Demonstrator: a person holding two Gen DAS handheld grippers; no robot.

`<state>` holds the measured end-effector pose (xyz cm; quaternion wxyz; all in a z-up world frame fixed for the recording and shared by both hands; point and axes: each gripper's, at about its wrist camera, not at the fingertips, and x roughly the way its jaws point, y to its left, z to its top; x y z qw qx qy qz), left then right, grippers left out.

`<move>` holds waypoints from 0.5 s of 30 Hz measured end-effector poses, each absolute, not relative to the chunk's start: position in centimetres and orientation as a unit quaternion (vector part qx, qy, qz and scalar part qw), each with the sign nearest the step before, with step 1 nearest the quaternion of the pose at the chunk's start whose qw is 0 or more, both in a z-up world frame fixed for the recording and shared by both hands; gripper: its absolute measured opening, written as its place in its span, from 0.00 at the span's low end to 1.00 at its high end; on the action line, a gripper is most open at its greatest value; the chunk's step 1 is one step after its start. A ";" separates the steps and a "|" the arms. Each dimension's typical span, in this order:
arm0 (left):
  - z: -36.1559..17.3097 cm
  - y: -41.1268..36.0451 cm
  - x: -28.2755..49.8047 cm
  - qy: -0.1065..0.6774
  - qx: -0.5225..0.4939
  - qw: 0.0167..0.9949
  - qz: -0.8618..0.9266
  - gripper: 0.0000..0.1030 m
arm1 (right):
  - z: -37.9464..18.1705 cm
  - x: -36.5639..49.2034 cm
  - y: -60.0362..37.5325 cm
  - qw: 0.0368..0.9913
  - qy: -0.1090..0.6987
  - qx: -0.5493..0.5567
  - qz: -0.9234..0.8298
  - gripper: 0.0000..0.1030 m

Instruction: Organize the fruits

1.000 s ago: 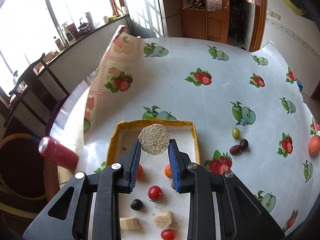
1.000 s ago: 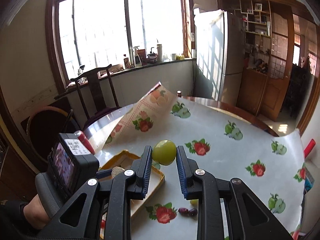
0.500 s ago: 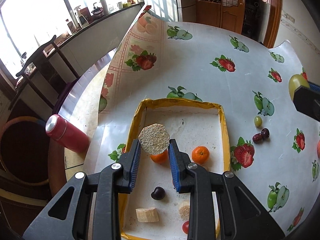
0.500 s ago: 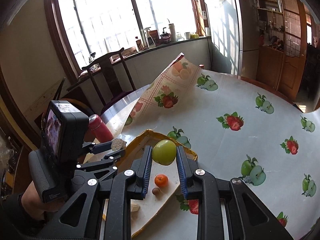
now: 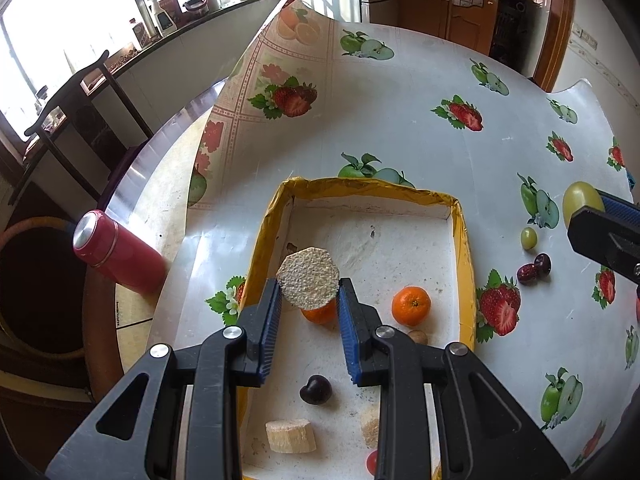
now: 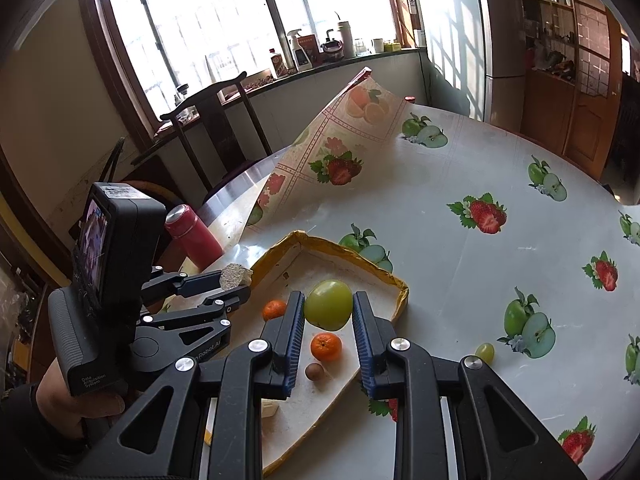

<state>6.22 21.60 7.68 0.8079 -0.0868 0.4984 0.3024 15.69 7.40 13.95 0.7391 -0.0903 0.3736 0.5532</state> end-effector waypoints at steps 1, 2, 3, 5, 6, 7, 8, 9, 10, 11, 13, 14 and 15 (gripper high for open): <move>7.5 21.7 6.3 0.500 -0.089 0.807 0.302 0.25 | 13.7 15.8 7.5 0.738 0.376 -0.090 0.553 0.24; 7.3 21.8 6.3 0.501 -0.090 0.806 0.302 0.25 | 13.4 15.8 7.6 0.737 0.378 -0.091 0.552 0.24; 7.2 21.9 6.3 0.502 -0.091 0.805 0.302 0.25 | 13.2 15.9 7.7 0.737 0.380 -0.091 0.552 0.24; 6.8 22.1 6.4 0.504 -0.093 0.804 0.302 0.25 | 12.6 16.1 7.9 0.735 0.384 -0.092 0.551 0.24; 6.6 22.2 6.5 0.506 -0.094 0.803 0.301 0.25 | 12.5 16.1 8.0 0.734 0.387 -0.093 0.550 0.24; 6.4 22.2 6.5 0.507 -0.096 0.802 0.300 0.25 | 12.2 16.1 8.1 0.733 0.389 -0.093 0.550 0.24; 6.2 22.3 6.5 0.509 -0.098 0.801 0.299 0.25 | 12.0 16.2 8.3 0.733 0.391 -0.093 0.549 0.24; 6.0 22.4 6.5 0.510 -0.099 0.800 0.299 0.25 | 11.7 16.3 8.4 0.731 0.394 -0.093 0.549 0.24; 5.8 22.6 6.6 0.512 -0.102 0.800 0.298 0.25 | 11.5 16.4 8.5 0.730 0.396 -0.094 0.549 0.24; 5.6 22.7 6.5 0.513 -0.106 0.799 0.296 0.25 | 11.2 16.4 8.7 0.729 0.399 -0.095 0.549 0.24; 5.0 23.2 6.5 0.515 -0.116 0.797 0.293 0.25 | 10.5 16.5 9.0 0.726 0.404 -0.098 0.548 0.24; 4.8 23.5 6.5 0.516 -0.122 0.796 0.291 0.25 | 10.1 16.5 9.2 0.724 0.407 -0.099 0.548 0.24; 4.5 23.8 6.6 0.517 -0.128 0.795 0.290 0.25 | 9.8 16.5 9.5 0.722 0.410 -0.102 0.548 0.24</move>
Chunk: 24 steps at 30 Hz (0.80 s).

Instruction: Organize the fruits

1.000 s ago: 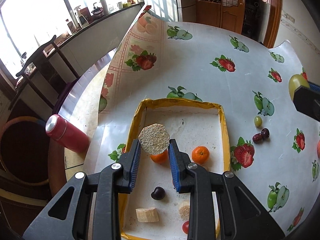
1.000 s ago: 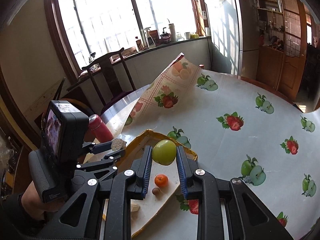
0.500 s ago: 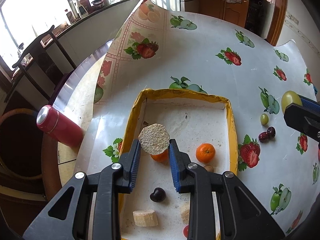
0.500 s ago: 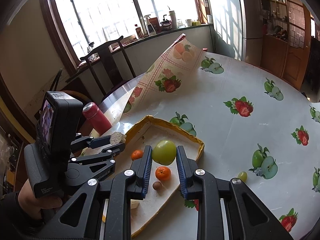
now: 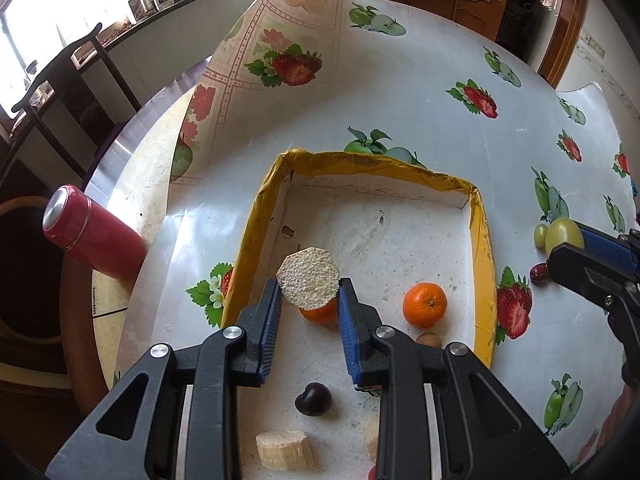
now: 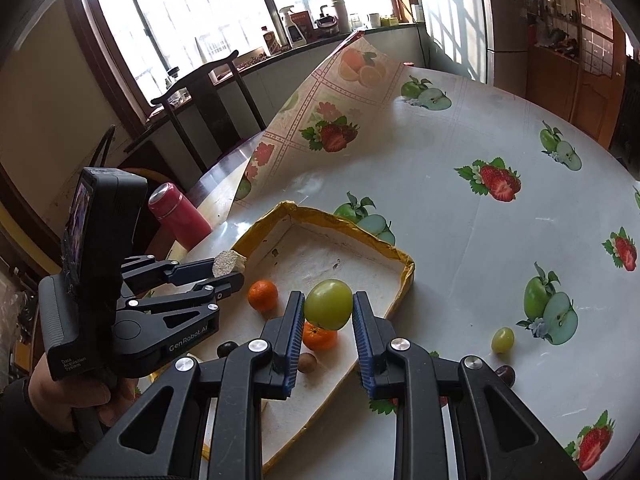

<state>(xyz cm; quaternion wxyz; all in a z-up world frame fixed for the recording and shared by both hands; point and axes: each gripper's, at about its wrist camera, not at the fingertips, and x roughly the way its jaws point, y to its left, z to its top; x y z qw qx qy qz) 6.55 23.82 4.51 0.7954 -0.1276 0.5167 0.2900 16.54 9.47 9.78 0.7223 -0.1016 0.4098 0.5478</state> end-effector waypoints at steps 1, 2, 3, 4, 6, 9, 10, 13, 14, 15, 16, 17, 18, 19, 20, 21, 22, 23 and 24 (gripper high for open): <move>4.3 24.1 6.6 0.517 -0.132 0.795 0.289 0.25 | 9.5 16.5 9.8 0.721 0.412 -0.104 0.547 0.24; 4.1 24.4 6.6 0.516 -0.136 0.796 0.287 0.25 | 9.1 16.5 10.0 0.719 0.415 -0.105 0.547 0.24; 3.9 24.7 6.7 0.516 -0.140 0.796 0.284 0.24 | 8.7 16.6 10.3 0.717 0.419 -0.106 0.547 0.24; 3.7 25.0 6.8 0.516 -0.144 0.796 0.282 0.25 | 8.3 16.8 10.7 0.716 0.422 -0.106 0.546 0.24; 3.0 25.6 7.2 0.521 -0.154 0.794 0.274 0.25 | 7.4 17.0 11.4 0.714 0.428 -0.109 0.543 0.24; 2.0 26.0 7.8 0.526 -0.163 0.791 0.267 0.25 | 6.2 17.1 12.7 0.708 0.438 -0.115 0.542 0.24; 1.8 26.1 8.0 0.525 -0.168 0.792 0.263 0.24 | 5.8 17.1 13.2 0.706 0.439 -0.119 0.542 0.24; 1.0 26.3 8.6 0.527 -0.175 0.790 0.258 0.24 | 4.4 16.8 14.7 0.702 0.443 -0.134 0.542 0.24; 0.7 26.4 8.7 0.528 -0.175 0.790 0.258 0.25 | 4.0 16.8 15.1 0.701 0.444 -0.138 0.541 0.24; 0.6 26.4 8.9 0.528 -0.176 0.790 0.258 0.25 | 3.6 16.7 15.4 0.700 0.445 -0.143 0.540 0.24; 0.4 26.6 9.0 0.529 -0.177 0.789 0.258 0.25 | 3.2 16.7 15.7 0.700 0.445 -0.147 0.539 0.24; 0.3 26.7 9.2 0.529 -0.177 0.789 0.258 0.25 | 2.9 16.6 16.0 0.702 0.443 -0.148 0.538 0.24; 0.2 26.9 9.3 0.529 -0.177 0.789 0.258 0.25 | 2.8 16.7 16.1 0.702 0.442 -0.147 0.538 0.24; 0.1 27.1 9.5 0.529 -0.176 0.789 0.258 0.25 | 2.7 16.8 16.3 0.701 0.445 -0.144 0.539 0.24; 0.1 27.3 9.8 0.528 -0.176 0.790 0.257 0.25 | 2.6 17.0 16.5 0.700 0.447 -0.141 0.539 0.24; 0.0 27.4 10.0 0.529 -0.175 0.790 0.256 0.25 | 2.6 17.3 16.8 0.701 0.447 -0.140 0.539 0.24; -0.2 27.5 10.3 0.529 -0.172 0.790 0.256 0.25 | 2.5 17.5 17.1 0.702 0.446 -0.140 0.537 0.24; -0.3 27.6 10.5 0.530 -0.169 0.791 0.256 0.25 | 2.4 17.7 17.5 0.702 0.447 -0.141 0.536 0.24; -0.5 27.6 10.6 0.530 -0.167 0.791 0.255 0.25 | 2.2 18.0 17.9 0.700 0.450 -0.142 0.535 0.24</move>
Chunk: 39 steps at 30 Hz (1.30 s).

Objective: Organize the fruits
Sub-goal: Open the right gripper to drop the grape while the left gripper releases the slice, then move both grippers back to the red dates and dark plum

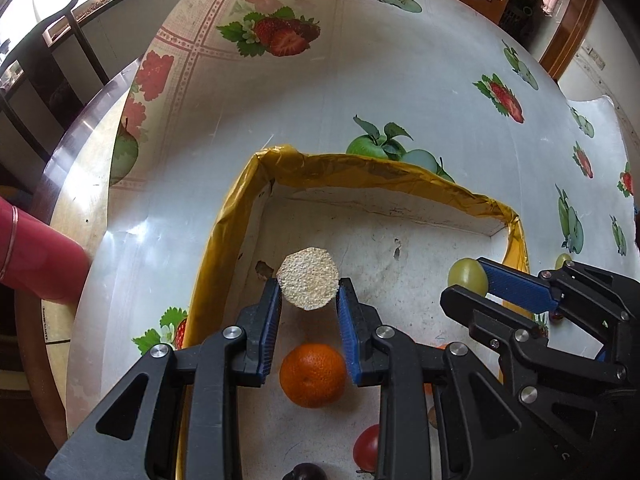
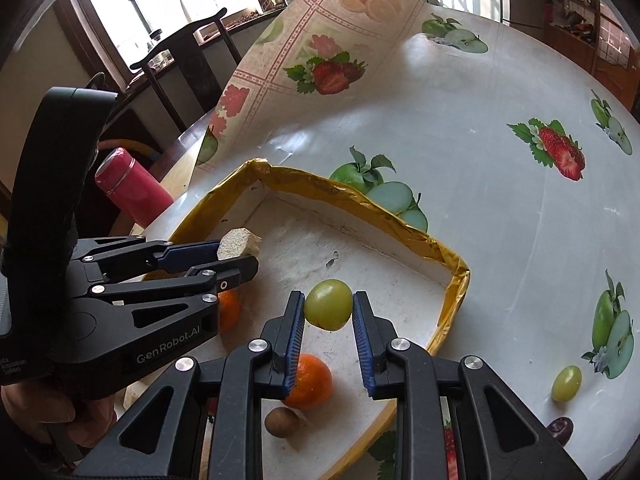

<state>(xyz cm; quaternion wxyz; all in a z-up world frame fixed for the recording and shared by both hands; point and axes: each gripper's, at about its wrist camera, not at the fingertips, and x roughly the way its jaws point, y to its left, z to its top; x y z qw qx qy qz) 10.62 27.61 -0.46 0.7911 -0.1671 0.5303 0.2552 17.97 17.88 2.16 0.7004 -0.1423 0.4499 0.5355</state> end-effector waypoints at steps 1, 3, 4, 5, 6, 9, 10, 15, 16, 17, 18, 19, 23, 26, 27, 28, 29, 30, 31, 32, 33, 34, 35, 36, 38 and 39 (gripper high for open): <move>-0.7 27.6 10.7 0.531 -0.166 0.791 0.254 0.25 | 1.9 18.2 18.2 0.699 0.453 -0.144 0.535 0.24; -1.1 27.6 11.0 0.534 -0.165 0.790 0.252 0.25 | 1.5 18.3 18.6 0.699 0.454 -0.151 0.532 0.24; -1.3 27.6 10.9 0.536 -0.166 0.789 0.251 0.25 | 1.3 18.4 18.8 0.698 0.455 -0.154 0.531 0.24; -1.5 27.6 11.0 0.538 -0.164 0.788 0.250 0.25 | 1.1 18.4 18.8 0.698 0.456 -0.156 0.530 0.24; -1.6 27.5 11.1 0.539 -0.161 0.788 0.250 0.25 | 0.9 18.5 18.9 0.697 0.458 -0.158 0.529 0.24; -1.6 27.5 11.1 0.543 -0.155 0.787 0.248 0.25 | 0.4 18.6 19.1 0.697 0.462 -0.162 0.524 0.25; -1.6 27.5 11.1 0.544 -0.155 0.787 0.246 0.25 | 0.2 18.6 19.2 0.696 0.464 -0.164 0.523 0.25; -1.5 27.6 11.1 0.549 -0.155 0.786 0.239 0.25 | 0.2 18.2 19.3 0.696 0.461 -0.177 0.521 0.26; -1.5 27.5 11.2 0.551 -0.155 0.784 0.239 0.26 | 0.3 18.2 19.2 0.695 0.463 -0.175 0.522 0.32; -1.4 27.5 11.2 0.551 -0.156 0.784 0.239 0.30 | 0.5 18.2 18.9 0.695 0.463 -0.172 0.523 0.38; -1.3 27.4 11.1 0.550 -0.158 0.784 0.241 0.33 | 0.8 18.1 18.7 0.698 0.460 -0.170 0.522 0.38; -1.1 27.3 11.0 0.548 -0.158 0.784 0.243 0.41 | 1.1 18.0 18.4 0.699 0.457 -0.167 0.524 0.39; 0.0 26.7 10.5 0.540 -0.160 0.789 0.247 0.49 | 2.7 17.7 16.6 0.705 0.449 -0.153 0.528 0.42; 0.8 25.9 10.2 0.538 -0.155 0.791 0.247 0.49 | 3.9 17.6 14.8 0.712 0.444 -0.138 0.526 0.43; 1.0 25.6 10.1 0.538 -0.154 0.792 0.245 0.49 | 4.3 17.6 14.2 0.714 0.443 -0.133 0.526 0.43; 1.3 25.2 9.9 0.537 -0.152 0.793 0.244 0.49 | 4.6 17.6 13.5 0.716 0.443 -0.128 0.524 0.44; 1.5 24.8 9.8 0.537 -0.150 0.794 0.242 0.49 | 4.9 17.6 12.8 0.719 0.443 -0.124 0.521 0.45; 1.7 24.4 9.8 0.537 -0.150 0.795 0.239 0.49 | 5.1 17.5 12.0 0.721 0.444 -0.120 0.518 0.45; 1.9 23.9 9.7 0.536 -0.149 0.797 0.236 0.49 | 5.2 17.5 11.1 0.723 0.445 -0.116 0.515 0.45; 2.1 23.5 9.6 0.535 -0.149 0.798 0.233 0.49 | 5.3 17.5 10.4 0.726 0.445 -0.113 0.512 0.45; 2.3 23.0 9.6 0.535 -0.148 0.799 0.229 0.49 | 5.4 17.4 9.5 0.729 0.446 -0.110 0.508 0.45; 2.4 22.4 9.7 0.536 -0.146 0.801 0.225 0.49 | 5.4 17.5 8.7 0.731 0.448 -0.107 0.503 0.45; 2.6 21.9 9.7 0.535 -0.144 0.802 0.222 0.49 | 5.4 17.5 7.9 0.733 0.450 -0.104 0.500 0.45; 2.8 21.4 9.7 0.535 -0.141 0.803 0.219 0.49 | 5.3 17.5 7.0 0.734 0.452 -0.101 0.496 0.45; 3.0 20.4 9.9 0.536 -0.140 0.805 0.213 0.49 | 5.1 17.6 5.5 0.738 0.457 -0.096 0.488 0.46; 3.0 20.0 9.9 0.536 -0.141 0.805 0.210 0.49 | 5.0 17.6 4.8 0.739 0.459 -0.094 0.484 0.45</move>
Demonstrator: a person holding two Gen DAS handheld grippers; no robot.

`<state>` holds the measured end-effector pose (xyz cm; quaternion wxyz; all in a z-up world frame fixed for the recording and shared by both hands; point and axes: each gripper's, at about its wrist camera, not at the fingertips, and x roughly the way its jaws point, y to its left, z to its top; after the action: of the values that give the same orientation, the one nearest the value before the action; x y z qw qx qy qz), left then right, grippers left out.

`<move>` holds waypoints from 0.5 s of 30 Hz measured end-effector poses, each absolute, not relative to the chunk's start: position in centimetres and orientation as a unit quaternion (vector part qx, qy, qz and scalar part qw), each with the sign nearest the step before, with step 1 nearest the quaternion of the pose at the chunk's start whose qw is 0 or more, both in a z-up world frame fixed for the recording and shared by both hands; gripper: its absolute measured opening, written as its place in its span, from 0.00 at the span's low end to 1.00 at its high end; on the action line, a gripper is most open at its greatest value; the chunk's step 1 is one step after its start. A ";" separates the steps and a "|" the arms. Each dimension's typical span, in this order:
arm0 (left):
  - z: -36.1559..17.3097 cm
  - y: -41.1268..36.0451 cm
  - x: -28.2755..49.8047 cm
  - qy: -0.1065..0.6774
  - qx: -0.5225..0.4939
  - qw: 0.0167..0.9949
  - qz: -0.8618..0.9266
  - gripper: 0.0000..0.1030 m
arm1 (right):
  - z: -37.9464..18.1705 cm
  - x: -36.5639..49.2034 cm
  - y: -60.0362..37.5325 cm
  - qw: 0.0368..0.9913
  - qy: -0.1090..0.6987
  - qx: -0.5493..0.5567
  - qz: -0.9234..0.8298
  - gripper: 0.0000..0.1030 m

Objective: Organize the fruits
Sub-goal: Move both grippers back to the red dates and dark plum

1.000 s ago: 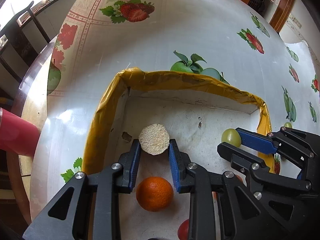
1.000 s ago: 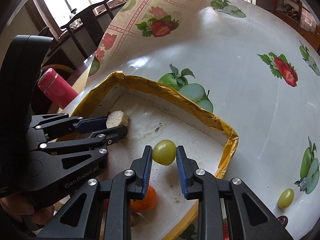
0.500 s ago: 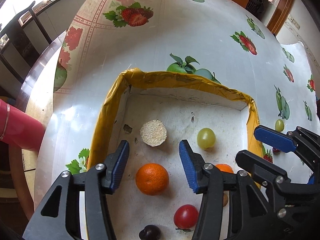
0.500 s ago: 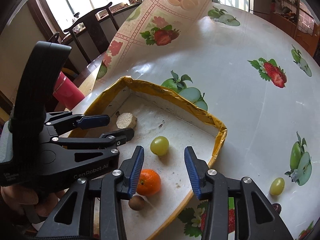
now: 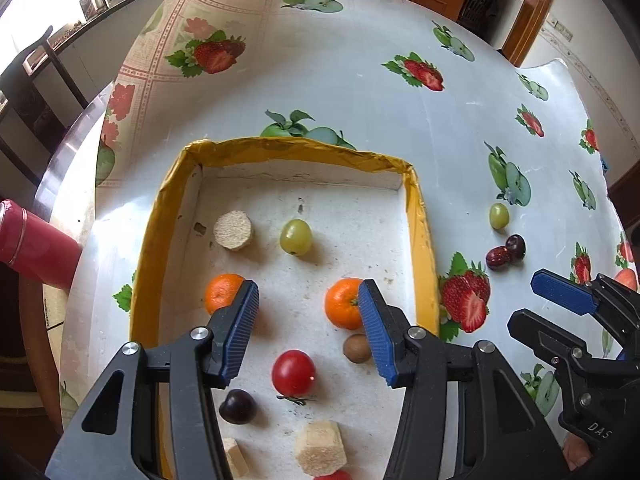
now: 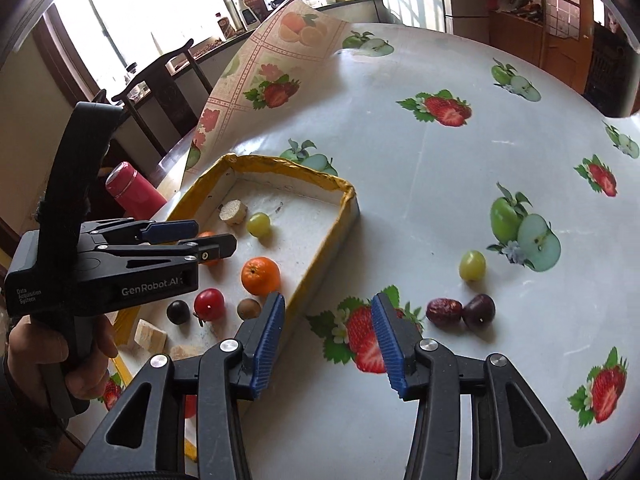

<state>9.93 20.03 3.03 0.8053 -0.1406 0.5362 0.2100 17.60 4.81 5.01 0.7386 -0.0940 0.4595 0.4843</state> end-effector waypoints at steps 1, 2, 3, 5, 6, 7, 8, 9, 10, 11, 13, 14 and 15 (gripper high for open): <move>3.1 19.6 10.0 0.537 -0.141 0.806 0.207 0.49 | 4.8 17.6 4.2 0.739 0.463 -0.092 0.480 0.45; 3.2 19.2 10.0 0.537 -0.141 0.806 0.205 0.49 | 4.7 17.6 3.7 0.740 0.466 -0.090 0.476 0.45; 3.3 18.8 10.1 0.537 -0.140 0.807 0.202 0.49 | 4.6 17.6 3.1 0.741 0.467 -0.088 0.473 0.45; 3.4 18.0 10.1 0.538 -0.137 0.808 0.199 0.49 | 4.4 17.6 2.1 0.743 0.470 -0.085 0.469 0.45; 3.5 17.7 10.1 0.538 -0.136 0.808 0.198 0.49 | 4.4 17.5 1.7 0.744 0.471 -0.085 0.467 0.45; 3.6 17.4 10.1 0.538 -0.137 0.809 0.195 0.49 | 4.4 17.5 1.3 0.745 0.472 -0.084 0.464 0.45; 3.6 17.1 10.1 0.538 -0.137 0.809 0.193 0.49 | 4.3 17.6 0.8 0.746 0.472 -0.084 0.462 0.45; 3.7 16.7 10.2 0.538 -0.137 0.809 0.191 0.49 | 4.3 17.5 0.5 0.747 0.473 -0.083 0.460 0.45; 3.8 16.4 10.2 0.538 -0.136 0.810 0.189 0.49 | 4.3 17.6 0.1 0.748 0.473 -0.083 0.458 0.45; 3.9 16.1 10.3 0.538 -0.135 0.811 0.187 0.49 | 4.3 17.6 -0.3 0.749 0.474 -0.081 0.455 0.45; 4.0 15.4 10.4 0.539 -0.133 0.812 0.183 0.49 | 4.4 17.7 -1.1 0.751 0.474 -0.079 0.452 0.45; 4.1 15.0 10.5 0.539 -0.133 0.812 0.181 0.49 | 4.4 17.8 -1.4 0.753 0.474 -0.078 0.450 0.45; 4.2 14.7 10.6 0.539 -0.133 0.813 0.178 0.49 | 4.4 17.9 -1.8 0.754 0.474 -0.078 0.448 0.45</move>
<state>10.64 14.70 4.16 0.8126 -0.1326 0.5388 0.1781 17.86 -1.79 4.42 0.7539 -0.0779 0.4737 0.4485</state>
